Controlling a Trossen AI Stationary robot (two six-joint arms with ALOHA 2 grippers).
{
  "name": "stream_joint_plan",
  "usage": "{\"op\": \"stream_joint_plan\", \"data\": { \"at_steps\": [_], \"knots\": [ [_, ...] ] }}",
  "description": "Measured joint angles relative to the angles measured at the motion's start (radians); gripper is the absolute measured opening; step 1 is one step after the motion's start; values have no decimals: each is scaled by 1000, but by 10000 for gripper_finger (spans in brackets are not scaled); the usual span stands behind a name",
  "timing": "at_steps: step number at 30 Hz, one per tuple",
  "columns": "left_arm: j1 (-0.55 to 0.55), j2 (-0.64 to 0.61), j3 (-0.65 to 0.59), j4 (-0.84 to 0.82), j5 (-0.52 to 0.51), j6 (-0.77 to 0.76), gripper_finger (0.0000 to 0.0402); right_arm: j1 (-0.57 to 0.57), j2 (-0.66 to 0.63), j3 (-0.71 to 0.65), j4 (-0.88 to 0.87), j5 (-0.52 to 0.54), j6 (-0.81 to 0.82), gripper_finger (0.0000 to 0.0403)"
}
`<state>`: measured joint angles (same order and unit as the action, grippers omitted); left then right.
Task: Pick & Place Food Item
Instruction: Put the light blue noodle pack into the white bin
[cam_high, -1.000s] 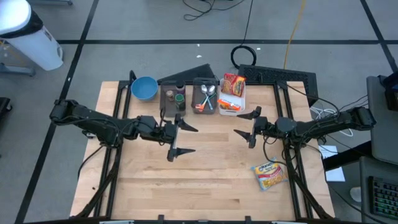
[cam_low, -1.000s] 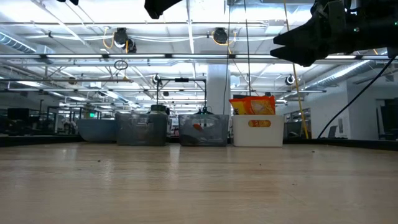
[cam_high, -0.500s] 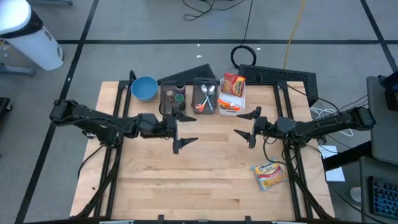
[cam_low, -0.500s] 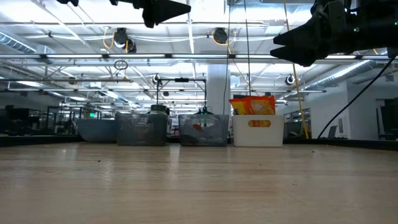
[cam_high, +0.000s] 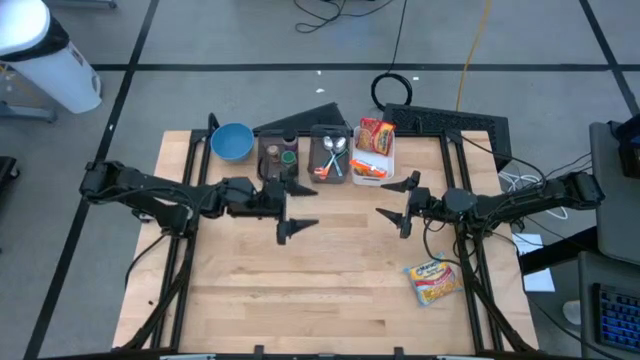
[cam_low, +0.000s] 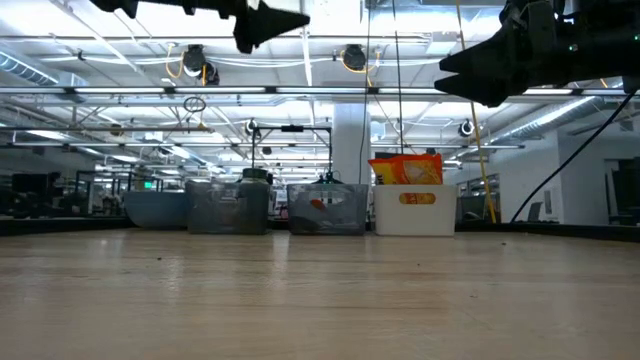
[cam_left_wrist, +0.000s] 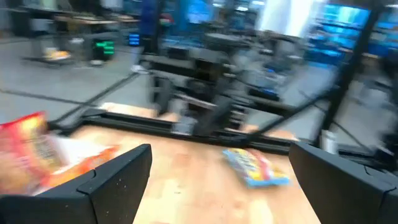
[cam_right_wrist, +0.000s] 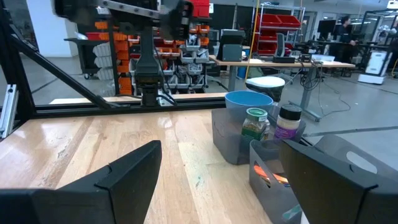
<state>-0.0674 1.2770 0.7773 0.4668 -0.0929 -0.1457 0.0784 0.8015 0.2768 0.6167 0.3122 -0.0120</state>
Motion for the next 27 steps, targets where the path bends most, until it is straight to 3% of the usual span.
{"op": "stream_joint_plan", "data": {
  "at_steps": [27],
  "knots": [
    [-68,0,0,10,75,55,390,0,0,0,0,0,0,320]
  ]
}}
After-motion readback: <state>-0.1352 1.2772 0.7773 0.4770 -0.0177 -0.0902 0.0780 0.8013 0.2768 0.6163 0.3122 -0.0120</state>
